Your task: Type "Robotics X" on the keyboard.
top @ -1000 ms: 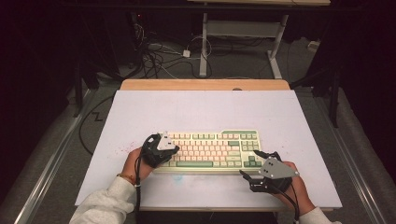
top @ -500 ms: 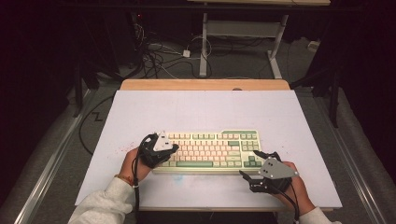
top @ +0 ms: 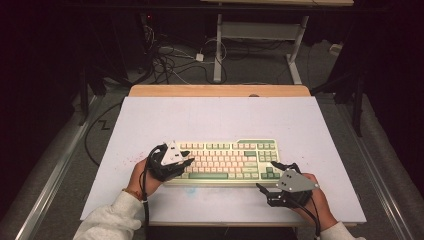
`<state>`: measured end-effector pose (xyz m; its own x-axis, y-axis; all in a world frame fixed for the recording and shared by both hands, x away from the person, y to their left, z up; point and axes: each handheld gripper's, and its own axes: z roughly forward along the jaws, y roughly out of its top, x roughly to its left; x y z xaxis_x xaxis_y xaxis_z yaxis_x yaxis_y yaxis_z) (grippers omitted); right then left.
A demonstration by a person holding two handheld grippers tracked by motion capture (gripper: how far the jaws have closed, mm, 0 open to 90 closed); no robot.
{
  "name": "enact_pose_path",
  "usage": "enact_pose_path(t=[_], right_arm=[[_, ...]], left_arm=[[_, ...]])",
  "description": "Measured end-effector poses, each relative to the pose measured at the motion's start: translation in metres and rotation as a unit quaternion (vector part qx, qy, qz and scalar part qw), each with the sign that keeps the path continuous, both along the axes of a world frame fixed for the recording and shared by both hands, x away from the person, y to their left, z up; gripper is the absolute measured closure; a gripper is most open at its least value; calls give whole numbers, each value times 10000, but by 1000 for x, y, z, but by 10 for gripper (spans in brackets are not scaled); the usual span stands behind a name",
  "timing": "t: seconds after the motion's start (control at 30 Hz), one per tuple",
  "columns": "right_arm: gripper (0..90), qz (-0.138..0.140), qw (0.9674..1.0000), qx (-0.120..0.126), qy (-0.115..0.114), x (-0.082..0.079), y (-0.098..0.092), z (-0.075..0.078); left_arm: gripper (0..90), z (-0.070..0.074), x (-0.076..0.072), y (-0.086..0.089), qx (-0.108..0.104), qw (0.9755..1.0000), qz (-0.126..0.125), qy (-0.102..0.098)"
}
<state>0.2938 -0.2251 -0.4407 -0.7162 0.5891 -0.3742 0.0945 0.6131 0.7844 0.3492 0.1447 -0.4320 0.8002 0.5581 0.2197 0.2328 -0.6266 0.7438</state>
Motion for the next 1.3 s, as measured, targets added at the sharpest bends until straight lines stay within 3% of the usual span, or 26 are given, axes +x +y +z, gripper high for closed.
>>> enact_pose_path(t=[0.17,0.3,0.43,0.53,0.73,0.87,1.3], right_arm=[[220,-2,10000,-11,1,0,0,0],[220,6,10000,-14,-3,0,0,0],[219,0,10000,-6,2,0,0,0],[219,17,10000,-12,-2,0,0,0],[218,36,10000,43,41,0,0,0],[218,54,9999,72,47,0,0,0],[218,44,10000,18,13,-1,1,0]], left_arm=[[430,-1,-1,-2,68,9999,54,-111],[335,-2,-1,-2,16,9999,71,-124],[208,-1,-5,0,-69,9993,206,-312],[200,-1,-10,4,-200,9992,179,-305],[172,-3,-22,5,-100,9988,155,-461],[172,-2,-28,6,-229,9983,125,-515],[173,-1,-46,7,-243,9984,253,-435]])
